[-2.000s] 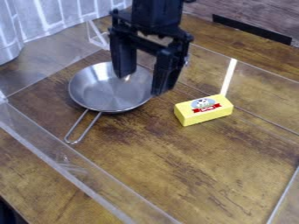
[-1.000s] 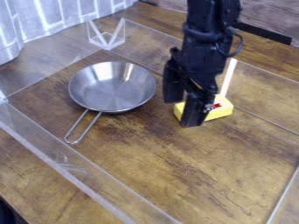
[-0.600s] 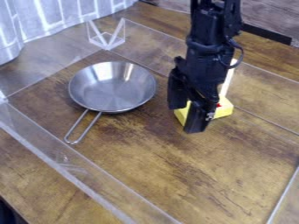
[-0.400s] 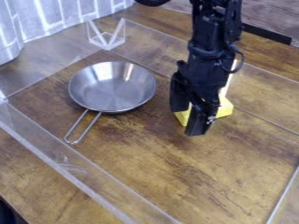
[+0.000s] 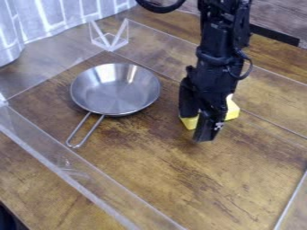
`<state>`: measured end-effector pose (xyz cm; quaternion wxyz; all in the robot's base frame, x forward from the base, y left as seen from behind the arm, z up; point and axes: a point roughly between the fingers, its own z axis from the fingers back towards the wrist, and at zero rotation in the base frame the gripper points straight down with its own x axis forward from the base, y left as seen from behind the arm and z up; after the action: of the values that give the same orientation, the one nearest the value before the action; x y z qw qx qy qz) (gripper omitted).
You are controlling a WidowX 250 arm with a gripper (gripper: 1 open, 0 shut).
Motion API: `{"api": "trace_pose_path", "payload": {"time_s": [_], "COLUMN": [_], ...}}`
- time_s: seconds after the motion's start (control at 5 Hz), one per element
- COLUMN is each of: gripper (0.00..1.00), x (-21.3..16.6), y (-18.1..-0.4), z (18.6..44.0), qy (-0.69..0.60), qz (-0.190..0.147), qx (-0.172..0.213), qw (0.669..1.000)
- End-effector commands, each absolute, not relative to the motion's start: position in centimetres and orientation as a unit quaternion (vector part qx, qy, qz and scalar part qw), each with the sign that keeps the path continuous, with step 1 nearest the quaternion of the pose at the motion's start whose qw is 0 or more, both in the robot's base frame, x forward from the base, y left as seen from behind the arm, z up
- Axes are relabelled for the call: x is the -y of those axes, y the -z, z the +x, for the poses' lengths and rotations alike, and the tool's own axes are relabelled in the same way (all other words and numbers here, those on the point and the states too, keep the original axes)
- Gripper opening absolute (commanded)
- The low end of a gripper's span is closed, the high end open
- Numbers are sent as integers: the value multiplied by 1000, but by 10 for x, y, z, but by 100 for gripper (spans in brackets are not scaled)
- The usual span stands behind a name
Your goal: Put the yellow object in the silver pan
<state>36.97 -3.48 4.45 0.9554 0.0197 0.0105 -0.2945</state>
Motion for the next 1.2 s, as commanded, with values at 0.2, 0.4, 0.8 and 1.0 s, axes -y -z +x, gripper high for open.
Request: {"api": "trace_pose_path", "payload": {"time_s": [0.2,0.4,0.8,1.0], "gripper": [100,100,100,100], "x": [30,28,23,20], "y": [-56,-55,-54,-54], "z": [386,391,399,402], "qy": [308,314,316,315], "qz": [23,24,30,33], "qx": [24,28,37,40], "qw": [951,949,948,948]}}
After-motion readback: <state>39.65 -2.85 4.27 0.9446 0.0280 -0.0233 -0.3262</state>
